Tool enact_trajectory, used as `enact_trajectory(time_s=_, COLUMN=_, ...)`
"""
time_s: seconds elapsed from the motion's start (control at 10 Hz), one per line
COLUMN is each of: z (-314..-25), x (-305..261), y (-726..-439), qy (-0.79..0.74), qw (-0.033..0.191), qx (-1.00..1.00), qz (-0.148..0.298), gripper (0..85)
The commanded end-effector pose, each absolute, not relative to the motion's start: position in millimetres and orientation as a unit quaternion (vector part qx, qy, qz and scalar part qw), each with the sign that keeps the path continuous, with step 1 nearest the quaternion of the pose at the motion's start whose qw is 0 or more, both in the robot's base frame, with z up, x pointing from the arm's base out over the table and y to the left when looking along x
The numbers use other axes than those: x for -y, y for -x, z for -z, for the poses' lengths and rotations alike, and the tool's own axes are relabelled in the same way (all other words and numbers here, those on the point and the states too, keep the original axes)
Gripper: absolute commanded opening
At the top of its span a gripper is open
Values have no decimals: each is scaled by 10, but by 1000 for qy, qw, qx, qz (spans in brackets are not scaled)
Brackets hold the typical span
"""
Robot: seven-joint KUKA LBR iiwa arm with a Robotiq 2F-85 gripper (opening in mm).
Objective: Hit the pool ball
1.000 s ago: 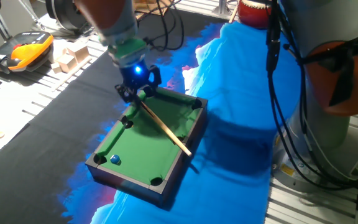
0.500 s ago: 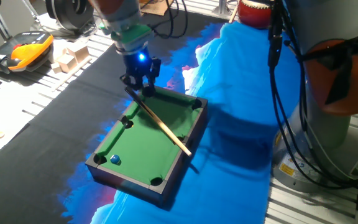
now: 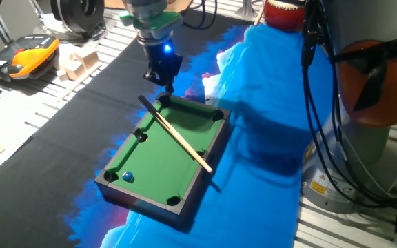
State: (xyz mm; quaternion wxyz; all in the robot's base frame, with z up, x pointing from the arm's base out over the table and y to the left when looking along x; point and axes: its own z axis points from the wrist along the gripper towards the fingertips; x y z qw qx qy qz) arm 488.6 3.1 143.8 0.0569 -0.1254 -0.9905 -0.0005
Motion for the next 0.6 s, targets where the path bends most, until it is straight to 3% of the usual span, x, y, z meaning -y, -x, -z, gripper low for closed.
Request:
enact_trajectory(time_s=0.0, z=-1446, x=-17, y=-4879, qy=118, qw=55, qx=991, qz=-2, gripper=0)
enact_trajectory(time_s=0.5, z=-1428, x=-49, y=-4888, qy=104, qw=56, qx=993, qz=-16, gripper=0)
